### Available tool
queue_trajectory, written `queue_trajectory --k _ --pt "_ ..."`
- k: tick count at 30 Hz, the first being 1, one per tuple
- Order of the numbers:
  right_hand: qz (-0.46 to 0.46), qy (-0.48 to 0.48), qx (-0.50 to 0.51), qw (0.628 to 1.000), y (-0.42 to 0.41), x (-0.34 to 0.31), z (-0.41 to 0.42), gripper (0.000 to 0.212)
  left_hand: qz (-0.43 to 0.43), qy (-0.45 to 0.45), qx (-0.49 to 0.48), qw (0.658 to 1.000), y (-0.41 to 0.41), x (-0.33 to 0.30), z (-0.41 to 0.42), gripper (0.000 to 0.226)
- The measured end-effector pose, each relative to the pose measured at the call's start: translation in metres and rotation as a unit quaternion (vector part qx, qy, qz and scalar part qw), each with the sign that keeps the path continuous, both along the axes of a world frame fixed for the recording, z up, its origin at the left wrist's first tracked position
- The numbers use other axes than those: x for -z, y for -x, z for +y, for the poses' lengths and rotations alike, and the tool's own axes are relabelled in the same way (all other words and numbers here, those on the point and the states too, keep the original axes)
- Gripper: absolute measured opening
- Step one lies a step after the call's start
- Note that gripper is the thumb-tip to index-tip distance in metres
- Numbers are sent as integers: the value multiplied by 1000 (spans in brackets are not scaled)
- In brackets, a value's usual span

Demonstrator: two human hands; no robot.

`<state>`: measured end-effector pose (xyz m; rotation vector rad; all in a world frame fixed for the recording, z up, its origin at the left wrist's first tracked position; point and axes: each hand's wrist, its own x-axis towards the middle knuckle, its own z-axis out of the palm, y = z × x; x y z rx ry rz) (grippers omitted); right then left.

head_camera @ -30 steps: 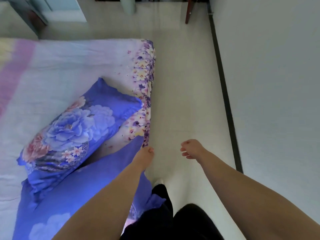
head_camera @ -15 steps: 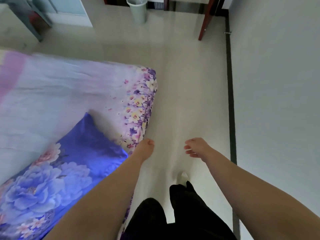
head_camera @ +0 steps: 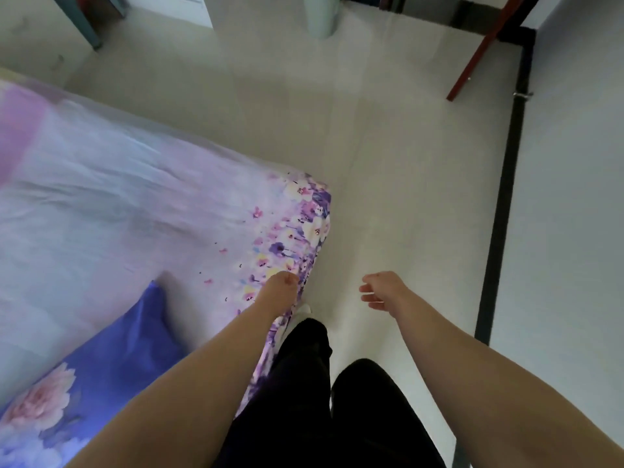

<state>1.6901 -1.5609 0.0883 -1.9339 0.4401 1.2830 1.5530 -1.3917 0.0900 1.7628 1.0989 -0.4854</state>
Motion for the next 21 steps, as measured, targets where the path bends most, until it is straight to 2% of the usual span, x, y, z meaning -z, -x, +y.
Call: queue_trajectory --k 5,8,11,15,21 --pt "42 22 6 999 -82 32 67 9 37 -1 -59 998 -75 18 78 32" --pt "57 21 12 998 -136 56 108 9 45 -24 -12 999 -119 26 102 31" --pt "65 37 -4 997 -185 92 146 13 60 -8 -26 998 -156 47 115 32" --pt "59 66 -98 991 -231 142 191 33 90 0 -77 993 -194 74 122 30" --pt "-35 48 -277 959 -271 194 246 48 118 28 -151 981 -235 105 132 30"
